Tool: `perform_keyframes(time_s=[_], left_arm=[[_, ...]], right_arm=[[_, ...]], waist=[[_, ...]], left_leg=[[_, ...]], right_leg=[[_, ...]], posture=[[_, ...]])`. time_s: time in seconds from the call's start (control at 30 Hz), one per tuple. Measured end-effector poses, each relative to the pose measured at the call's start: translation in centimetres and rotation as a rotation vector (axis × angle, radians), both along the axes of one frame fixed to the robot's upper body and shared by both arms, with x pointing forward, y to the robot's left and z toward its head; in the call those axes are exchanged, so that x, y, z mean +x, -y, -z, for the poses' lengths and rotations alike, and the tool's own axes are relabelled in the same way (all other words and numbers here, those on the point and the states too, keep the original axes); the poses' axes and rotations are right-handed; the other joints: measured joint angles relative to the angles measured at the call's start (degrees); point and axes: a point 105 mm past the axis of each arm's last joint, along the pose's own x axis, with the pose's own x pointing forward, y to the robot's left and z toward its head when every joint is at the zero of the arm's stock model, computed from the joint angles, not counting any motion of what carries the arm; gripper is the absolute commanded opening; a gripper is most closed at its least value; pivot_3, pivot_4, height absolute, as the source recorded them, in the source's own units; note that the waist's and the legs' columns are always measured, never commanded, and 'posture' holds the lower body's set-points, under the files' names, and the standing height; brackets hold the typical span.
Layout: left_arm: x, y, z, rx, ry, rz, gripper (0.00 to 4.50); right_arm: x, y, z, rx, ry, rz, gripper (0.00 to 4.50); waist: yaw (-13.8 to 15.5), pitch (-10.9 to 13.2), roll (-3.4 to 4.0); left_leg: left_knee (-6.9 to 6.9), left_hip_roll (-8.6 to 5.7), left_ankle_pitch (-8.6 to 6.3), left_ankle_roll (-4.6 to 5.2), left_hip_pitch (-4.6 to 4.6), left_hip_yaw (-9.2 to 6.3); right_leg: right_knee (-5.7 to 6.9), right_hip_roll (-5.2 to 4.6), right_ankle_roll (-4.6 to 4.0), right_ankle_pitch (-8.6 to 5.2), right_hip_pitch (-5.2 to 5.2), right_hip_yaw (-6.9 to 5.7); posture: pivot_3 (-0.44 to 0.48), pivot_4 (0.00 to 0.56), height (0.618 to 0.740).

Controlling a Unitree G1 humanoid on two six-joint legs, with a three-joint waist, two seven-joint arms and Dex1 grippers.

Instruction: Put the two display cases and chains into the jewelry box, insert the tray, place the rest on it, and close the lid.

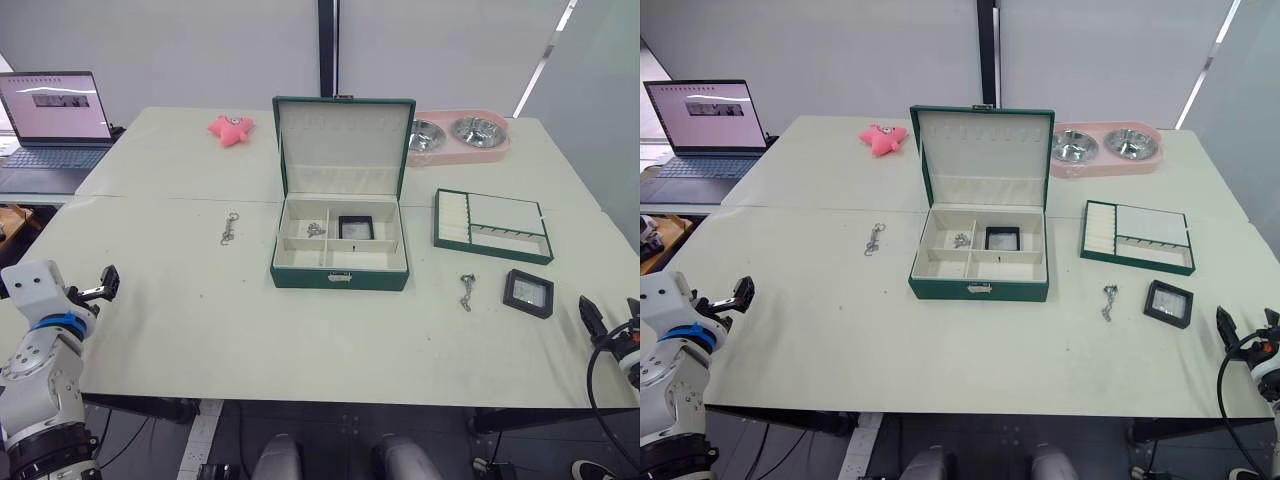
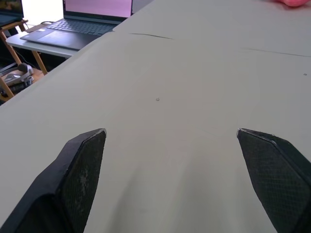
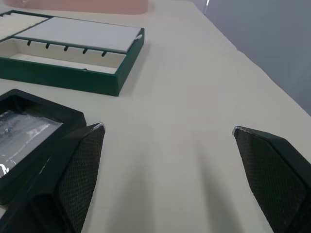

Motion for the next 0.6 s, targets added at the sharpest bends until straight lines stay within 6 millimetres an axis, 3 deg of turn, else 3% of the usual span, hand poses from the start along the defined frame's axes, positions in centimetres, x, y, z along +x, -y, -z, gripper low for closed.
perform_keyframes(time_s=[0.17, 0.27, 0.37, 0.6], left_arm=[[1.2, 0.9, -0.9, 0.004, 0.029, 0.032, 4.46], [2.1, 2.1, -1.0, -0.006, 0.040, 0.062, 4.46], [3.1, 3.6, -0.9, -0.022, 0.049, 0.095, 4.46], [5.4, 7.6, -1.5, -0.038, 0.065, 0.188, 4.46]], right_arm=[[0.3, -0.7, -0.9, 0.001, 0.023, -0.035, 4.50], [1.0, -2.4, -2.2, 0.001, 0.043, -0.117, 4.50], [2.0, -6.1, -3.9, -0.015, 0.024, -0.297, 4.50], [3.8, -17.8, -8.8, -0.023, 0.038, -0.777, 4.50]], waist=[[0.1, 0.0, 0.00], [0.0, 0.0, 0.04], [-0.1, 0.0, 0.05], [0.1, 0.0, 0.02]], left_leg=[[0.01, -0.01, 0.00, 0.00, 0.00, 0.00], [0.01, 0.00, 0.00, 0.00, 0.00, 0.00], [0.02, 0.01, 0.00, 0.00, -0.01, -0.03], [0.07, 0.00, 0.01, -0.01, -0.04, -0.11]], right_leg=[[0.00, -0.01, 0.00, 0.00, 0.01, 0.00], [0.02, 0.00, 0.00, 0.00, 0.01, 0.01], [0.04, 0.02, 0.00, 0.00, 0.00, -0.01], [0.04, 0.02, 0.00, 0.00, 0.01, -0.07]], posture=[[0.000, 0.150, 0.740], [0.000, 0.150, 0.740], [0.000, 0.150, 0.740], [0.000, 0.150, 0.740]])
